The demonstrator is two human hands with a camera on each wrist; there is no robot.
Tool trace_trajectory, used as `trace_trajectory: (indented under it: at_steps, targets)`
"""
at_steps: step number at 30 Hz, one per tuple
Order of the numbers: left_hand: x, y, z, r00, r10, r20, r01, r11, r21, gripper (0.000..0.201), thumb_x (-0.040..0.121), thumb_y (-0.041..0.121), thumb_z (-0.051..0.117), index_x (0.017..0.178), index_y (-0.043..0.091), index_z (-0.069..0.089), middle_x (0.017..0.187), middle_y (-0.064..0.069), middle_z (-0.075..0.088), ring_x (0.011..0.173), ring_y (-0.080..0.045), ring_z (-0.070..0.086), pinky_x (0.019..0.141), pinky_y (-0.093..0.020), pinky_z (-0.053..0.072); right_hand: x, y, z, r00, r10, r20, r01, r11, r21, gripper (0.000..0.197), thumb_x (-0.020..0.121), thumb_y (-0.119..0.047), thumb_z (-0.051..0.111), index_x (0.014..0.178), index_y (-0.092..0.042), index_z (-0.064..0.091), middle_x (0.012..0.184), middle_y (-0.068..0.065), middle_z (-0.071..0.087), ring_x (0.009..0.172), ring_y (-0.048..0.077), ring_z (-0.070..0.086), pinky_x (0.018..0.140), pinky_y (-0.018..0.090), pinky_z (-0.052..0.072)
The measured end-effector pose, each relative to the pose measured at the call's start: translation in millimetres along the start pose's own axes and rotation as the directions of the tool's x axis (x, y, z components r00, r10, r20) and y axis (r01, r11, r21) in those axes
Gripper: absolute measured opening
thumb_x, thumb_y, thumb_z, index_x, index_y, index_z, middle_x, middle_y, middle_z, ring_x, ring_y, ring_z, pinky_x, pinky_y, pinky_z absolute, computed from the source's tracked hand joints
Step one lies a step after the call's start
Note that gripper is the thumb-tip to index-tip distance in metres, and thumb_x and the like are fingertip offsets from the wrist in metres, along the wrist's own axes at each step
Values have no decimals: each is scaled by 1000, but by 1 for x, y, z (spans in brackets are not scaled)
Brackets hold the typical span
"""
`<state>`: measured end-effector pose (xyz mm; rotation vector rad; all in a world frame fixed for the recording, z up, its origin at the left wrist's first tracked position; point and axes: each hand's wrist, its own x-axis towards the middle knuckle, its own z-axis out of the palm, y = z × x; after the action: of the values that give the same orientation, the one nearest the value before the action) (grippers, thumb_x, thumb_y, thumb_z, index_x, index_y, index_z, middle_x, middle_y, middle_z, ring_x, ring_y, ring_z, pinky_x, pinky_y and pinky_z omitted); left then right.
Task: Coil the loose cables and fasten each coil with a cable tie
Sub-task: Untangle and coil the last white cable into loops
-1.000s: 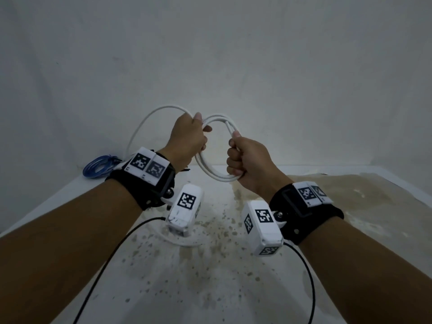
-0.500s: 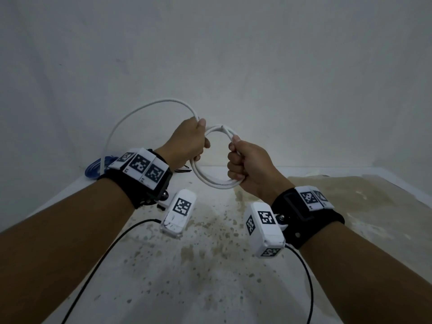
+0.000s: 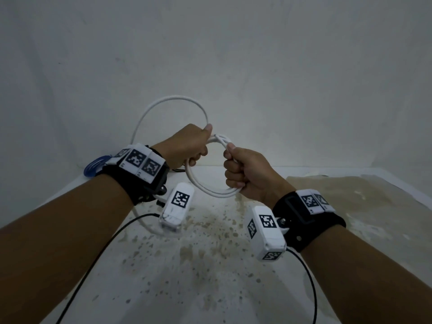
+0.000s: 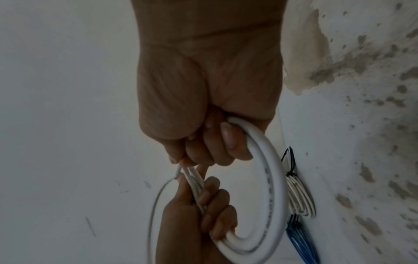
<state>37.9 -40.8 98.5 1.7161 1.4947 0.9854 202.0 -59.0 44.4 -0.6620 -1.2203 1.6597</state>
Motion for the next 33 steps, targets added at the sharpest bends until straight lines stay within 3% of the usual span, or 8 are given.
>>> trace_trajectory:
  at_steps: [4,11,19,22,24,27,30,33]
  targets:
    - [1,-3,-3,986,-138,97,155,968,-199,39,105,34,41,103,4,65,71,-4,51,39,-7,29,36,-17,25,-3,-1,-2,999,17,36,-16,999,-46,34,106,-29,38,75,-16,45,49,-7,23,38,6,18,36,19,19]
    - [0,-10,1,988,144,-49,-142,989,47,23,103,29,47,99,15,65,77,-7,58,38,-5,35,40,-22,28,1,6,-1,999,42,-10,-42,998,-51,34,106,-30,40,75,-17,45,51,-7,23,39,7,17,37,20,18]
    - [0,-13,-2,994,81,72,-83,996,32,32,100,35,48,106,12,69,76,-3,50,42,-7,31,38,-19,25,0,8,-1,998,52,-36,-53,998,-45,33,105,-31,42,75,-17,46,53,-6,22,39,8,17,38,21,17]
    - [-5,-12,-1,991,117,63,-118,993,15,48,96,58,45,89,15,65,72,-1,51,46,-10,32,41,-21,26,1,7,0,998,39,-58,-43,997,-63,33,105,-31,43,75,-17,45,52,-6,23,40,8,17,39,21,17]
    - [-5,-10,0,984,176,15,-176,969,173,60,87,76,40,70,23,64,63,2,49,45,-10,34,44,-24,29,3,7,2,997,26,-71,-30,998,-57,34,105,-32,45,75,-17,45,52,-6,22,40,8,16,39,21,16]
    - [-3,-10,0,938,345,31,-327,853,407,49,98,58,42,71,25,68,52,5,43,44,-6,36,53,-26,32,5,8,4,995,-6,-98,-1,998,-68,33,104,-28,45,74,-16,45,52,-5,23,40,9,16,40,21,15]
    - [-2,-10,0,907,418,-46,-367,840,399,40,101,43,47,70,30,70,48,4,43,43,-6,39,53,-22,32,5,8,4,994,-30,-104,23,997,-74,34,105,-25,43,72,-17,43,52,-5,21,41,9,15,41,22,15]
    - [-2,-13,5,893,435,-114,-381,866,324,34,100,39,52,86,21,78,48,4,46,45,-5,41,54,-20,33,6,9,2,996,-29,-83,26,999,-33,38,105,-30,45,68,-19,40,55,-4,22,41,8,17,37,20,21]
